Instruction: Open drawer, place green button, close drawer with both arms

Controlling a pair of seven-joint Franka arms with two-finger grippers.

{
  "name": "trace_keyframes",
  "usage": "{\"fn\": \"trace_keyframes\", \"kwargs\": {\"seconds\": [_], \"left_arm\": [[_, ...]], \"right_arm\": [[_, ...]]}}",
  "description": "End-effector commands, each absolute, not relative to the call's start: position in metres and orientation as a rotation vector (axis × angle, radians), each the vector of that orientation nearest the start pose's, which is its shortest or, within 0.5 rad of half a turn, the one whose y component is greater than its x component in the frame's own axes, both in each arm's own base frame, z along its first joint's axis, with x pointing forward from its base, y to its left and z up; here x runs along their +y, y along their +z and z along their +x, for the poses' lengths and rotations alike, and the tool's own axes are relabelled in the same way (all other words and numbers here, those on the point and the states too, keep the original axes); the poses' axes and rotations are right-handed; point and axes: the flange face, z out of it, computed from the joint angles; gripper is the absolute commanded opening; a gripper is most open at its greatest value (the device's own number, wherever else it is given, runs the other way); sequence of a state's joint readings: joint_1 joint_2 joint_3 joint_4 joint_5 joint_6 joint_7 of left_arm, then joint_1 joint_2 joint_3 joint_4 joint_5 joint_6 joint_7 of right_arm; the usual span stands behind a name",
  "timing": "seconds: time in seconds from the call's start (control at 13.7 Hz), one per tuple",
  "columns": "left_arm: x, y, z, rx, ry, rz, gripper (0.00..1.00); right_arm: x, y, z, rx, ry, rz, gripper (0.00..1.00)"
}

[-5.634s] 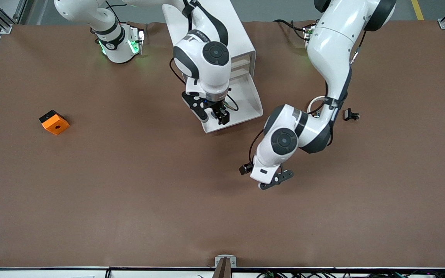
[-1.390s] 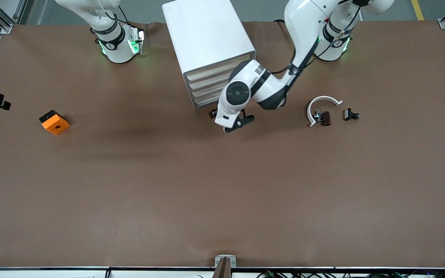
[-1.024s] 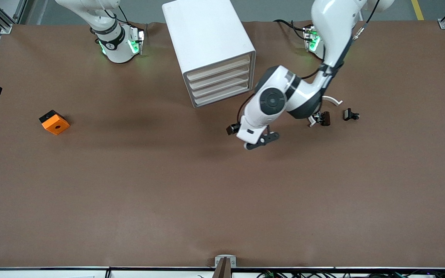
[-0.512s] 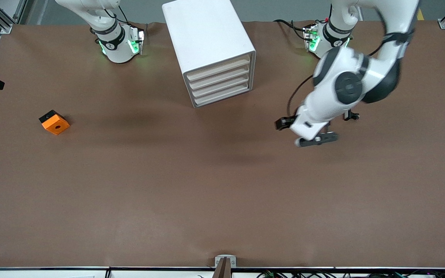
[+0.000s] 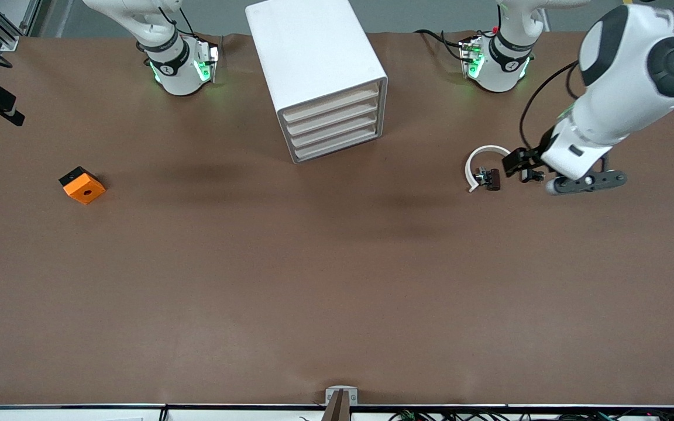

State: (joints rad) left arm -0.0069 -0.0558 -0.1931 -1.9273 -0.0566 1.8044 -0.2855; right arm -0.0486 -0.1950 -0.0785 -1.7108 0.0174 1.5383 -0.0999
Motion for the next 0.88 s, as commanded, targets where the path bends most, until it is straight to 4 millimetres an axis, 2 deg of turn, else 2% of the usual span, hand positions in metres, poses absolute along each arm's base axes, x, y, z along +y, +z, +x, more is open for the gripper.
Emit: {"fn": "trace_keyframes", "kwargs": {"seconds": [0.0,0.15,0.29,0.44,0.59,0.66,0.8], "left_arm": [[-0.076,0.527,0.483,-0.128,0.046,-3.129,1.00],[-0.053,0.544,0.479,-0.098,-0.011,-3.128,1.00],[-0.048,0.569,0.488,-0.109,-0.095,-3.134,1.00],[-0.023,0.597,0.508,-0.175,-0.182,-3.137,1.00],[-0.010,0.616,0.532,-0.212,-0.246,-3.146,1.00],[0.005,0.620,0.547,-0.247,-0.267,-3.150,1.00],[0.012,0.630,0.570,-0.268,-0.303,-3.160,1.00]], "right_arm": [[-0.056,0.657,0.480,-0.009,-0.059,-3.144,1.00],[-0.056,0.657,0.481,-0.009,-0.064,-3.144,1.00],[-0.056,0.657,0.481,-0.009,-0.059,-3.144,1.00],[-0.057,0.656,0.480,-0.007,-0.049,-3.144,1.00],[-0.058,0.656,0.479,-0.002,-0.030,-3.142,1.00],[-0.057,0.655,0.478,0.005,-0.018,-3.142,1.00],[-0.059,0.654,0.475,0.017,0.008,-3.139,1.00]]}}
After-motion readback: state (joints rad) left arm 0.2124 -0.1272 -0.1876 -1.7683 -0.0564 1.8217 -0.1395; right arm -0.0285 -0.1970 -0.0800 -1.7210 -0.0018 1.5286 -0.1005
